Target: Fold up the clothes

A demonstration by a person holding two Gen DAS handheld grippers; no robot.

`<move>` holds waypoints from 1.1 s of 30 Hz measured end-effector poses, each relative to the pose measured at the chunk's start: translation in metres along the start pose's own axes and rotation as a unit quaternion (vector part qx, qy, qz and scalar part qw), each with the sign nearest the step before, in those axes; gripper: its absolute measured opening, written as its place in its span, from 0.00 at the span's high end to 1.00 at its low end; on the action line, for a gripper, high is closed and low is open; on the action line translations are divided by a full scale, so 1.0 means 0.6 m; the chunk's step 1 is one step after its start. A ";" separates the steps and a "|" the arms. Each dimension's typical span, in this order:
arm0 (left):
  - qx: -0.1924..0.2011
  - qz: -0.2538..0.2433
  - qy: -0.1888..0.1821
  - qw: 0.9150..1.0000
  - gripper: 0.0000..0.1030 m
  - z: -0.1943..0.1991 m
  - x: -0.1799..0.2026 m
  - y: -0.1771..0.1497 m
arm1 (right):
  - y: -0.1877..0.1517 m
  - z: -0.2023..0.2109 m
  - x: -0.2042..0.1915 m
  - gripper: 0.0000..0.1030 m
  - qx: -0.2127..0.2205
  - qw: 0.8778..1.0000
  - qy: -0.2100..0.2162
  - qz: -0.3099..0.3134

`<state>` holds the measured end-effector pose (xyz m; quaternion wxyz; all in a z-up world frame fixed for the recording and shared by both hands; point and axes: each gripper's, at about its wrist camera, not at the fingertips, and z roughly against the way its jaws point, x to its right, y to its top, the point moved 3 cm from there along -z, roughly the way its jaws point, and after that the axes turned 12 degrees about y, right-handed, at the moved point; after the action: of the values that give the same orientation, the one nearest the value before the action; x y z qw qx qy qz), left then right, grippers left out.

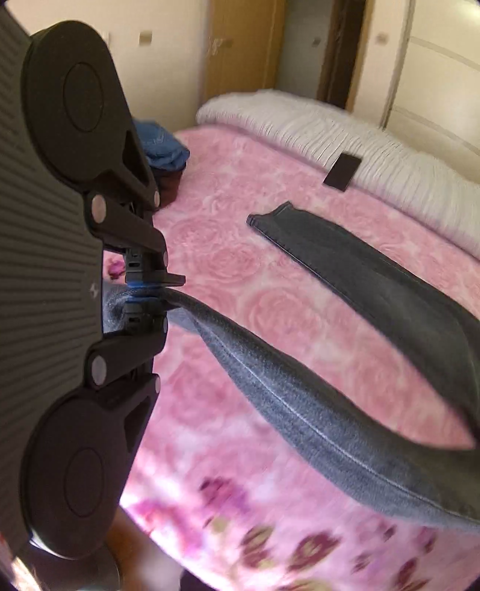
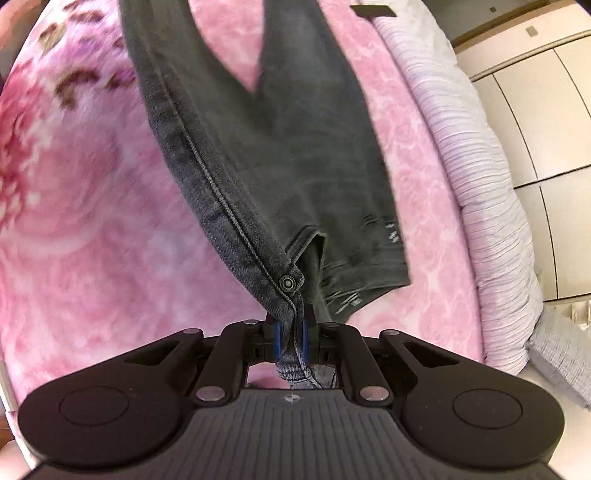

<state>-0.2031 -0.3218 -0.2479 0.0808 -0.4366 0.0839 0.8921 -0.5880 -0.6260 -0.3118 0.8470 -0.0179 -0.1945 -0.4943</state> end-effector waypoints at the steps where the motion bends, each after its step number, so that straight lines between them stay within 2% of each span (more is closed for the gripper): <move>1: 0.002 0.002 -0.008 1.000 0.95 -0.016 -0.026 0.010 | 0.013 0.004 0.022 0.92 -0.004 1.000 0.007 -0.003; 8: 0.035 -0.039 -0.094 0.994 0.95 -0.203 -0.167 0.117 | 0.087 -0.007 0.150 0.92 -0.055 0.998 0.039 -0.016; 13: 0.032 -0.068 -0.191 0.979 0.95 -0.354 -0.225 0.187 | 0.129 -0.055 0.256 0.92 -0.087 0.993 0.059 -0.051; 16: 0.024 -0.085 -0.225 0.970 0.95 -0.434 -0.230 0.233 | 0.143 -0.095 0.317 0.91 -0.098 0.989 0.079 -0.083; 20: 0.012 -0.101 -0.237 0.966 0.95 -0.512 -0.220 0.282 | 0.150 -0.154 0.373 0.91 -0.102 0.983 0.101 -0.114; 23: -0.001 -0.092 -0.245 0.965 0.95 -0.555 -0.221 0.310 | 0.143 -0.196 0.405 0.91 -0.095 0.978 0.118 -0.140; 28: -0.032 -0.090 -0.265 0.960 0.95 -0.597 -0.219 0.342 | 0.126 -0.262 0.450 0.91 -0.075 0.966 0.157 -0.192; 33: -0.056 -0.116 -0.261 0.957 0.95 -0.636 -0.199 0.370 | 0.130 -0.310 0.480 0.91 -0.064 0.963 0.177 -0.190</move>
<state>0.1131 -0.6305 -0.3663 0.1788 -0.1993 -0.0412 0.9626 -0.3389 -0.8667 -0.3714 0.7553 0.0528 -0.0091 -0.6532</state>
